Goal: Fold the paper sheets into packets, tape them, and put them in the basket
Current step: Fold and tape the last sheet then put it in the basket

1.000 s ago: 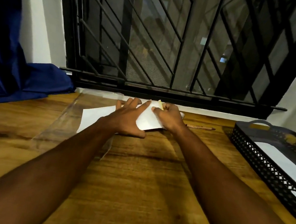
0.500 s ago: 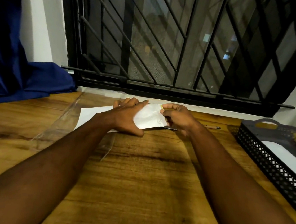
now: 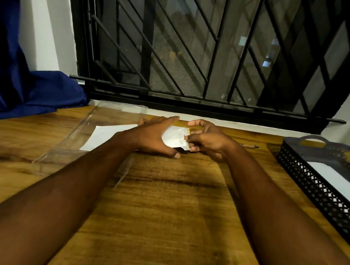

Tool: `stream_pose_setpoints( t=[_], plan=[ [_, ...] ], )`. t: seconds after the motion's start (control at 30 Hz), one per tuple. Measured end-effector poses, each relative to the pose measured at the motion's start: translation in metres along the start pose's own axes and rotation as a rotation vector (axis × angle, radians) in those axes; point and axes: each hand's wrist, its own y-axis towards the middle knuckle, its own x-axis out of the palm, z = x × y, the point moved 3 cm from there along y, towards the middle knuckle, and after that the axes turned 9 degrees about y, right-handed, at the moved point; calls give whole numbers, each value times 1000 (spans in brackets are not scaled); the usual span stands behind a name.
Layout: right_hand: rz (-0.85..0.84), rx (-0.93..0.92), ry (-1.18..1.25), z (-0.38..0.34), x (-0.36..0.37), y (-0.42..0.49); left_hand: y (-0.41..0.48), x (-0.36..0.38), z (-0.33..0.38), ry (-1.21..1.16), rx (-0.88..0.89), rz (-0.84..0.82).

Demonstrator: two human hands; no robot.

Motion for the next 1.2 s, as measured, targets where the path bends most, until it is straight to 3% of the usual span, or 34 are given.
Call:
stream_pose_setpoints(
  t=[0.07, 0.17, 0.23, 0.47, 0.57, 0.83, 1.0, 1.2],
  plan=[
    [59, -129, -185, -3, -2, 2, -1, -1, 0, 57, 11, 29],
    [311, -405, -450, -7, -12, 8, -3, 0, -3, 106, -2, 34],
    [344, -471, -573, -4, -12, 8, -4, 2, -7, 120, -21, 8],
    [-75, -194, -996, 10, 11, 9, -4, 2, -10, 140, -39, -18],
    [-95, -147, -1088, 7, 4, 17, -4, 1, -11, 157, -43, -29],
    [-52, -210, -916, 2, -9, 30, -2, 1, -15, 145, -26, -17],
    [-21, -132, -871, -7, -14, 27, -2, -1, -17, 128, 3, 24],
    [104, -103, -567, -4, -26, 30, -1, 1, -19, 144, 21, 66]
  ],
)
